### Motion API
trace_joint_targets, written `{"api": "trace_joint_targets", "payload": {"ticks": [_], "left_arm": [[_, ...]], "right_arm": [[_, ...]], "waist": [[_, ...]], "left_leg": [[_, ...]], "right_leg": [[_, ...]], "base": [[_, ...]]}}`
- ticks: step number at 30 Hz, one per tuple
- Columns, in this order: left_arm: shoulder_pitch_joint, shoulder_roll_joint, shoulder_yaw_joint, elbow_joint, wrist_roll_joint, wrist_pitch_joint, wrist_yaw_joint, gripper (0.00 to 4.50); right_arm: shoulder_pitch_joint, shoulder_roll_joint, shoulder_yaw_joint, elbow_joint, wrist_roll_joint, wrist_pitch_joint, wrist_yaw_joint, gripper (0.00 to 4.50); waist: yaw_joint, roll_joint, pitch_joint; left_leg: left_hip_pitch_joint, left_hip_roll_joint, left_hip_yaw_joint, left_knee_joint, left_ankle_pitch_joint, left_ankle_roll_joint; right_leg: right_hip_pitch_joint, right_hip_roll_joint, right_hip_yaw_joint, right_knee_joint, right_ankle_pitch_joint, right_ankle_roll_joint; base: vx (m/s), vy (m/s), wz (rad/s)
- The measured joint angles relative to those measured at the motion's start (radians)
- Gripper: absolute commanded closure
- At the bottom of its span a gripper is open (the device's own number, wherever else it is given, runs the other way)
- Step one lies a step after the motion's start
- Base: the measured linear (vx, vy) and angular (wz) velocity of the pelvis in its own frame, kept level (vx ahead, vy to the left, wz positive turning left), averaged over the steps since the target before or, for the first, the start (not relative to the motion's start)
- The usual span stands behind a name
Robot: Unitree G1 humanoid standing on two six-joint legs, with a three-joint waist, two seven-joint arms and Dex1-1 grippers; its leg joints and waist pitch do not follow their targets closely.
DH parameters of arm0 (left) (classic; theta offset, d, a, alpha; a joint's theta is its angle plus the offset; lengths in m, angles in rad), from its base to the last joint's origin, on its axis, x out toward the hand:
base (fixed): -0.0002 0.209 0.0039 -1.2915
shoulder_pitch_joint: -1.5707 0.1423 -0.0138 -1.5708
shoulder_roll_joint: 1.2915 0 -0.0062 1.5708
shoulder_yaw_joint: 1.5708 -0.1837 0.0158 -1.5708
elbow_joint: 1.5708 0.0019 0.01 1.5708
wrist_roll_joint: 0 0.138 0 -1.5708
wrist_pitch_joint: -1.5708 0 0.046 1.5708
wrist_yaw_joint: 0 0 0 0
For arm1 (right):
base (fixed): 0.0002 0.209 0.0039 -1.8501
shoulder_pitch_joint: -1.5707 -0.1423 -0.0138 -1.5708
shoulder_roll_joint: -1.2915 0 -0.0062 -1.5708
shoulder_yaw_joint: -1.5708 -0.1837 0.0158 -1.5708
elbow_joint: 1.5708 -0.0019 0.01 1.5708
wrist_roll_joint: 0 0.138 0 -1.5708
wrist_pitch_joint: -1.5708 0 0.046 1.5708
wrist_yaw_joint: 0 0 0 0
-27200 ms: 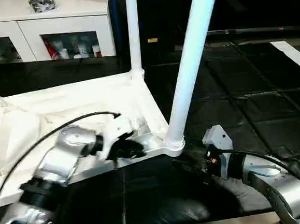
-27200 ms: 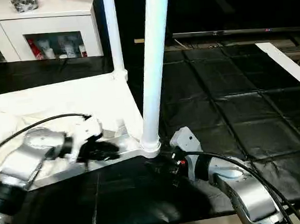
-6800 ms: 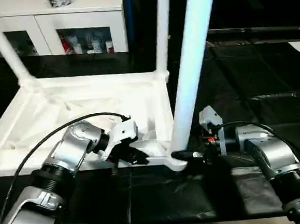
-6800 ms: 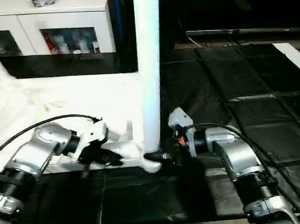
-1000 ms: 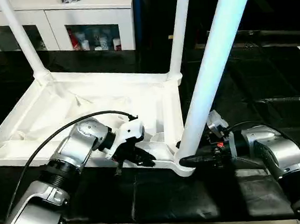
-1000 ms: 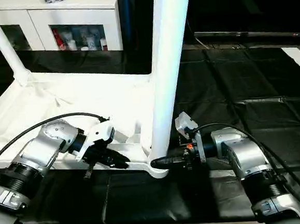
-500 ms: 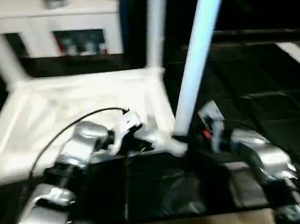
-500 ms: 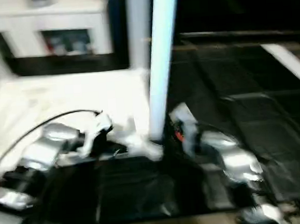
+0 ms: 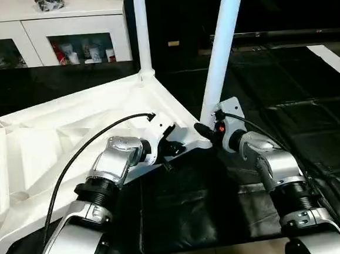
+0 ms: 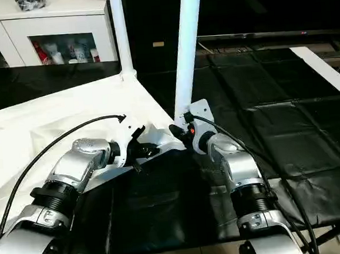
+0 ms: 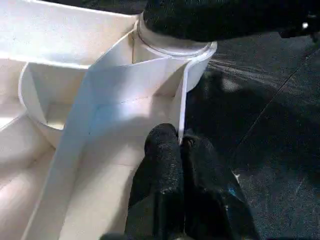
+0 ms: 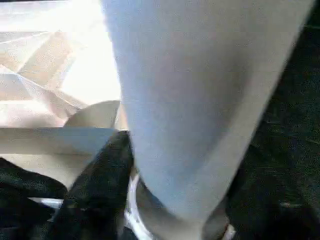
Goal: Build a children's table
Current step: Rotate leg to tighten
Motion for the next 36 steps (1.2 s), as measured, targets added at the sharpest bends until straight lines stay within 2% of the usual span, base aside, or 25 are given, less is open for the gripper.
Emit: {"api": "trace_joint_targets", "payload": {"ticks": [3,5,11,15,21,24,26,34,36], "left_arm": [[0.000,0.015,-0.014,-0.002,0.001,-0.016,-0.033,4.50],[0.006,0.040,-0.033,-0.009,-0.001,-0.041,-0.086,4.50],[0.031,0.123,-0.075,-0.017,-0.002,-0.170,-0.241,4.50],[0.062,0.196,-0.108,-0.057,-0.023,-0.234,-0.399,4.50],[0.068,0.258,-0.146,-0.074,-0.033,-0.297,-0.542,4.50],[0.071,0.275,-0.159,-0.075,-0.033,-0.325,-0.590,4.50],[0.077,0.284,-0.162,-0.083,-0.033,-0.339,-0.607,4.50],[0.085,0.300,-0.173,-0.101,-0.035,-0.362,-0.619,4.50],[0.086,0.301,-0.173,-0.101,-0.035,-0.364,-0.619,4.50]], "right_arm": [[0.024,-0.009,0.000,-0.022,0.009,-0.016,0.045,1.30],[0.057,-0.056,0.018,-0.058,0.023,-0.027,0.141,1.19],[0.116,-0.152,0.050,-0.110,0.094,-0.034,0.367,0.66],[0.163,-0.245,0.100,-0.155,0.130,-0.064,0.563,0.66],[0.179,-0.320,0.115,-0.163,0.172,-0.078,0.740,0.66],[0.179,-0.346,0.133,-0.179,0.190,-0.076,0.800,1.00],[0.179,-0.352,0.138,-0.179,0.199,-0.074,0.830,1.03],[0.179,-0.354,0.145,-0.179,0.230,-0.058,0.880,1.86],[0.179,-0.354,0.150,-0.179,0.241,-0.052,0.889,1.91]], "waist": [[0.001,0.001,0.000],[0.003,0.003,0.000],[0.010,0.004,0.000],[0.025,0.005,0.001],[0.050,0.008,0.002],[0.056,0.011,0.001],[0.056,0.011,0.001],[0.055,0.010,0.001],[0.056,0.010,0.001]], "left_leg": [[0.000,0.000,0.000,-0.002,0.000,0.000],[0.000,0.000,0.000,-0.003,0.000,0.000],[0.000,0.001,0.000,-0.006,0.000,0.000],[0.000,0.001,0.000,-0.004,0.000,0.000],[0.000,0.002,0.000,-0.001,0.000,0.000],[0.000,0.002,0.000,-0.001,0.000,0.000],[0.000,0.003,0.000,-0.001,0.000,0.000],[0.000,0.003,0.001,0.000,0.000,0.000],[0.000,0.003,0.001,0.000,0.000,0.000]], "right_leg": [[0.000,0.000,0.000,0.000,0.000,0.000],[0.000,0.000,0.000,-0.002,-0.001,0.001],[-0.001,0.001,-0.001,-0.001,-0.001,0.001],[-0.002,0.001,-0.001,-0.002,-0.001,0.001],[-0.003,0.000,-0.001,0.000,-0.001,0.001],[-0.002,0.000,-0.001,0.000,-0.001,0.001],[-0.002,0.000,-0.001,0.000,-0.001,0.001],[-0.003,0.000,-0.001,0.000,-0.001,0.001],[-0.003,0.000,-0.001,0.000,-0.001,0.001]], "base": [[0.000,0.000,0.00],[0.000,0.000,0.00],[0.000,0.000,0.00],[0.000,0.000,0.00],[0.000,0.000,0.00],[0.000,0.000,0.00],[0.000,0.000,0.00],[0.000,0.000,0.00],[0.000,0.000,0.00]]}}
